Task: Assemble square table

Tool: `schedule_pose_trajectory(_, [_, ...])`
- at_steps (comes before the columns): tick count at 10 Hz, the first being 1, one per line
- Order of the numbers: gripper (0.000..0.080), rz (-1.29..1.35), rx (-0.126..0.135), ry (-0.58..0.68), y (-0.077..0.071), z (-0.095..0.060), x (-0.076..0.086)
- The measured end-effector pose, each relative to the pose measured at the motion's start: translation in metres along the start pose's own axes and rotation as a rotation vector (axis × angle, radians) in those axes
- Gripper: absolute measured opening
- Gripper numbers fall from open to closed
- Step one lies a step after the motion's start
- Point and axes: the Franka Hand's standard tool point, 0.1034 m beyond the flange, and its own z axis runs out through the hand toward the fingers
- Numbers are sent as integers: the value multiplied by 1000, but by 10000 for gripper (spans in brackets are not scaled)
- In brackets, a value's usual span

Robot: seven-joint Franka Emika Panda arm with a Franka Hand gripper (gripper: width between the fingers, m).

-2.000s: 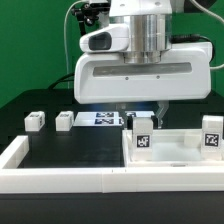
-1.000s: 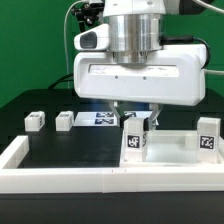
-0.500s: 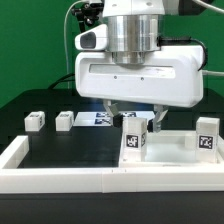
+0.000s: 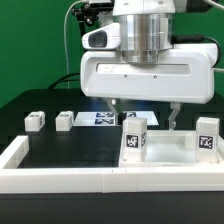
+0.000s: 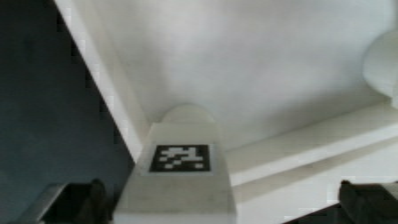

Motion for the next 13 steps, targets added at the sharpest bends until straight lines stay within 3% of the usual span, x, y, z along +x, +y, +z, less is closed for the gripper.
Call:
schedule_pose_trajectory(7, [649, -59, -3, -15, 1, 2, -4])
schedule_pose_trajectory(9, [649, -145, 5, 35, 1, 4, -20])
schedule_pose_trajectory(11, [649, -230, 14, 132, 8, 0, -27])
schedule_pose_trajectory(13, [649, -246, 7, 131, 22, 9, -31])
